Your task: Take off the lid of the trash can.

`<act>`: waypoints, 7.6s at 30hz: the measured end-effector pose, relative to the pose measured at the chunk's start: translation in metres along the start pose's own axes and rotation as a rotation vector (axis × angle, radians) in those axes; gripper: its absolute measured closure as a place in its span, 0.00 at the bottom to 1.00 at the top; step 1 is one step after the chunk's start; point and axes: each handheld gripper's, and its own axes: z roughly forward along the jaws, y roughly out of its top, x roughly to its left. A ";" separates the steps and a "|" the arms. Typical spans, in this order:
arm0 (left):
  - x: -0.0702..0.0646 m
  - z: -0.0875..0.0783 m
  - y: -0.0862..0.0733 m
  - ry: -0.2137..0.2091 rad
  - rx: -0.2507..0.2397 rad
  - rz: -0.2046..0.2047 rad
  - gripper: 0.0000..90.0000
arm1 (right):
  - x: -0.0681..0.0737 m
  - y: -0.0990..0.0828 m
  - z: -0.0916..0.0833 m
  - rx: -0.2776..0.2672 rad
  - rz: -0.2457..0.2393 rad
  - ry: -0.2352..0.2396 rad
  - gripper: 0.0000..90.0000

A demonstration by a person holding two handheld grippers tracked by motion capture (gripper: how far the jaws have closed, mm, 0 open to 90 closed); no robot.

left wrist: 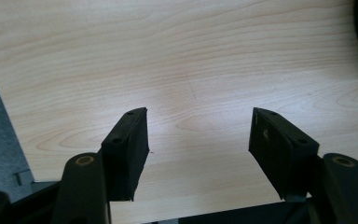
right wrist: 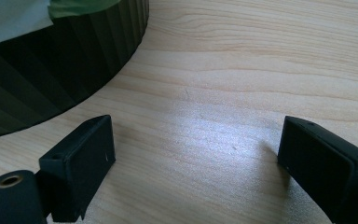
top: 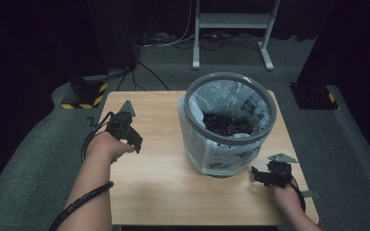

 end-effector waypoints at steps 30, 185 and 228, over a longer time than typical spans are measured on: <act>-0.049 -0.099 0.030 0.009 -0.043 0.028 0.43 | 0.000 0.000 0.000 0.002 0.002 0.004 0.12; -0.092 -0.151 0.063 -0.112 -0.276 0.007 0.87 | 0.001 0.001 0.001 0.006 -0.007 0.012 0.12; 0.031 -0.145 0.008 -0.119 -0.273 -0.132 0.87 | 0.001 0.001 0.001 0.002 -0.010 0.012 0.11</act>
